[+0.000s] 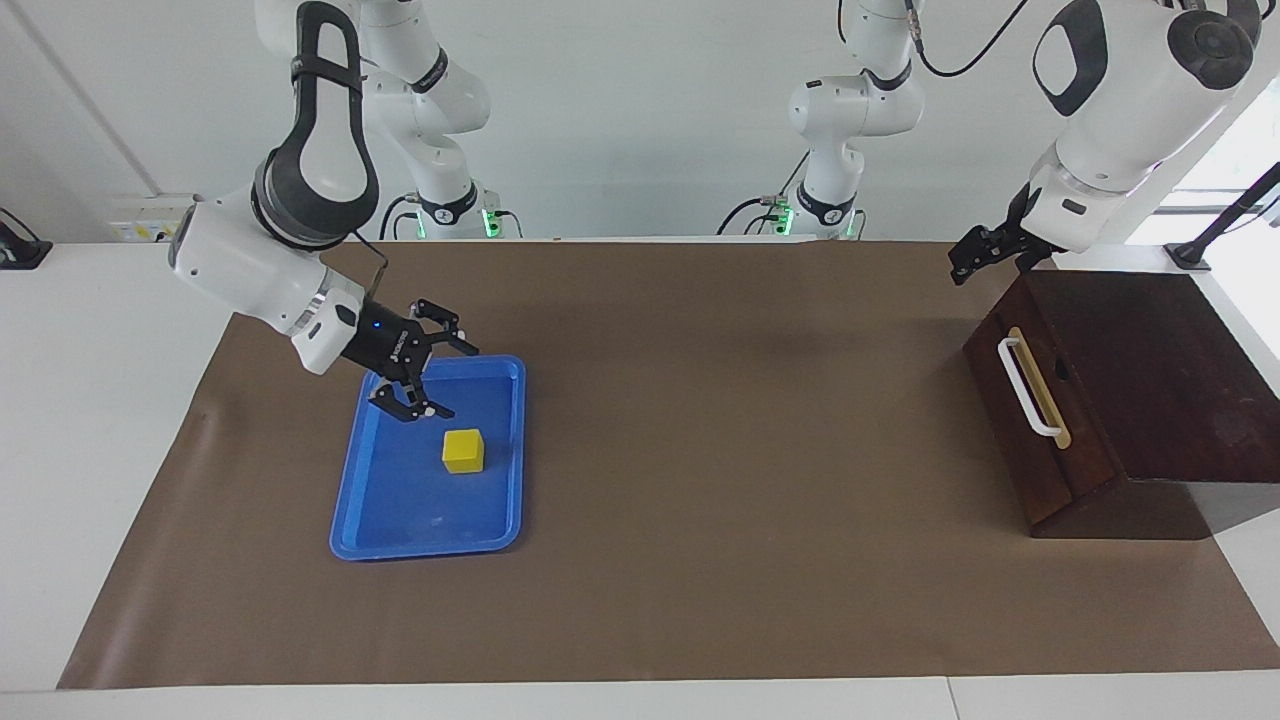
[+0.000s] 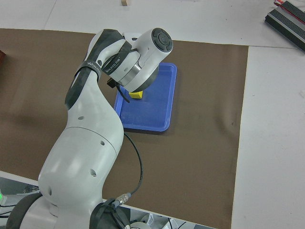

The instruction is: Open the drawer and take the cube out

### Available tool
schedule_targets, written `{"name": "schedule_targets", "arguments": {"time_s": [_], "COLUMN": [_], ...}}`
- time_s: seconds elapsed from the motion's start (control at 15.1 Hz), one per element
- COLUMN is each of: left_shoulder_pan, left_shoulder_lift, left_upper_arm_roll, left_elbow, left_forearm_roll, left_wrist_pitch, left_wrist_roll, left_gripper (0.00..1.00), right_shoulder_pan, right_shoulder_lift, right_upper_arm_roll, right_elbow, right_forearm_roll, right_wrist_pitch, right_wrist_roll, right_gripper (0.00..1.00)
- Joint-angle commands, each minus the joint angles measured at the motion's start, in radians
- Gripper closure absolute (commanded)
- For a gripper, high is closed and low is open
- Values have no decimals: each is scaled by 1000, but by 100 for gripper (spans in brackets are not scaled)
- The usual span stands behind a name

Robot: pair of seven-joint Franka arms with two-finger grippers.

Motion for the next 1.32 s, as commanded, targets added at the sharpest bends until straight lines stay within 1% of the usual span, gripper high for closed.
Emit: {"name": "schedule_targets", "arguments": {"time_s": [0.0, 0.13, 0.2, 0.26, 0.46, 0.66, 0.79, 0.86, 0.99, 1.13, 1.26], "left_shoulder_pan": [11, 11, 13, 13, 13, 14, 14, 14, 10, 7, 5], "left_shoulder_lift": [2, -10, -12, -13, -13, -15, -15, -15, -13, -13, -15], "left_upper_arm_roll": [1, 1, 1, 1, 3, 3, 3, 4, 4, 4, 4], "left_elbow": [22, 5, 3, 2, 2, 2, 3, 5, 5, 3, 3], "left_forearm_roll": [-4, -4, -4, -4, -4, -4, -7, -8, -7, -7, -7], "left_wrist_pitch": [-29, -18, -17, -23, -18, -17, -8, 17, 58, 75, 74], "left_wrist_roll": [15, 13, 13, 10, 8, 7, 8, 8, 8, 8, 10], "left_gripper": [0, 0, 0, 0, 0, 0, 0, 0, 0, 0, 0], "right_shoulder_pan": [-3, 6, 35, 49, 52, 31, 26, 20, 20, 0, -26], "right_shoulder_lift": [-28, -40, -45, -62, -115, -143, -146, -157, -183, -198, -209], "right_upper_arm_roll": [2, 14, 12, 12, 12, 12, 12, 14, 23, 23, 17], "right_elbow": [55, 136, 170, 190, 197, 243, 298, 317, 319, 317, 306], "right_forearm_roll": [-132, -293, -378, -431, -500, -577, -638, -674, -729, -775, -780], "right_wrist_pitch": [-56, -128, -163, -195, -258, -376, -475, -519, -559, -601, -593], "right_wrist_roll": [225, 464, 578, 668, 853, 1005, 1156, 1254, 1404, 1423, 1424], "right_gripper": [0, 0, 0, 0, 0, 0, 0, 0, 0, 0, 0]}}
